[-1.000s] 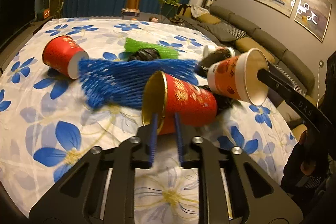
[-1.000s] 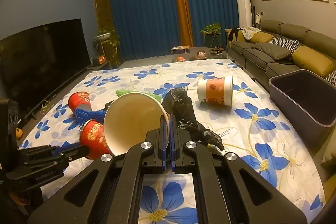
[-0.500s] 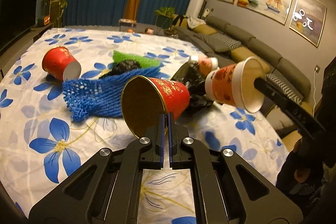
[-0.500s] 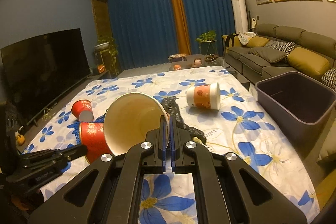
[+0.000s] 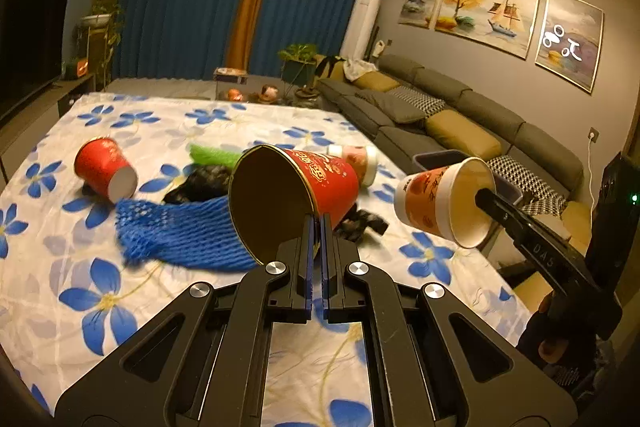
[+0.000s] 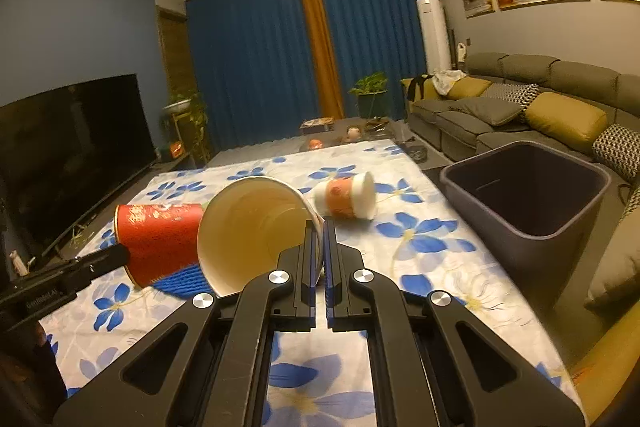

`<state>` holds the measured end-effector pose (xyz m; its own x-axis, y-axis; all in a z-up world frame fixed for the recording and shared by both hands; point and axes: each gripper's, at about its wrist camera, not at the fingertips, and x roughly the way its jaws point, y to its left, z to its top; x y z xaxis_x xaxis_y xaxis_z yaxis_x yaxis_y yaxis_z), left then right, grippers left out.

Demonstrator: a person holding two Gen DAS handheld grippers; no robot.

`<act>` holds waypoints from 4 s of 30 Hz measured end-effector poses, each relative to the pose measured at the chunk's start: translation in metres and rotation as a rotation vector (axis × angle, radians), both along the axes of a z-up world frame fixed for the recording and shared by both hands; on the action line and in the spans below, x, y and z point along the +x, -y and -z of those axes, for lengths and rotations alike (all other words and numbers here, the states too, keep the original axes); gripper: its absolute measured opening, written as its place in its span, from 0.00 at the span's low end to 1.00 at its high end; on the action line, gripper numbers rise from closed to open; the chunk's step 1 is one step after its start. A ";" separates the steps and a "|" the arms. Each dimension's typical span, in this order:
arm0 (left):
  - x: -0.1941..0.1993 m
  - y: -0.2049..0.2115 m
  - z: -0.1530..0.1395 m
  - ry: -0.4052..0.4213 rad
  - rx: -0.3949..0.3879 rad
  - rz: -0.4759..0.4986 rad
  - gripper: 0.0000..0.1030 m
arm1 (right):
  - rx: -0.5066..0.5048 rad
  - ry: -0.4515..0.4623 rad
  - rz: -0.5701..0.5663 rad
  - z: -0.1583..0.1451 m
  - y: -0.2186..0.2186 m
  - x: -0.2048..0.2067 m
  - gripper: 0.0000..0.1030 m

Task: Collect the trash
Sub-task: 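Carry both held cups over the gray bin, then open both tools to drop the cups into the gray bin, then move both open tools back over the trash on the bed, then grasp the black plastic bag with the right tool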

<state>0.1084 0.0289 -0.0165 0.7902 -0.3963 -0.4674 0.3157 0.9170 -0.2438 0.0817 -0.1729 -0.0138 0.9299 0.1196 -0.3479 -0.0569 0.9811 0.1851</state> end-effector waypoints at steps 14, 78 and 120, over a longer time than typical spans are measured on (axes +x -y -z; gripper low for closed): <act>0.027 0.109 -0.036 0.104 0.034 0.146 0.02 | -0.009 0.073 0.225 -0.023 0.092 0.003 0.04; 0.115 0.238 -0.009 0.020 0.057 0.109 0.91 | -0.009 0.032 0.479 -0.011 0.204 0.030 0.73; 0.022 -0.055 0.010 0.004 0.139 -0.475 0.91 | -0.136 -0.085 0.025 0.019 -0.049 0.069 0.81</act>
<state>0.1305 0.0841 -0.0270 0.8704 0.0740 -0.4868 -0.1446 0.9835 -0.1090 0.1505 -0.1242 -0.0331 0.8986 0.0430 -0.4367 -0.0218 0.9983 0.0536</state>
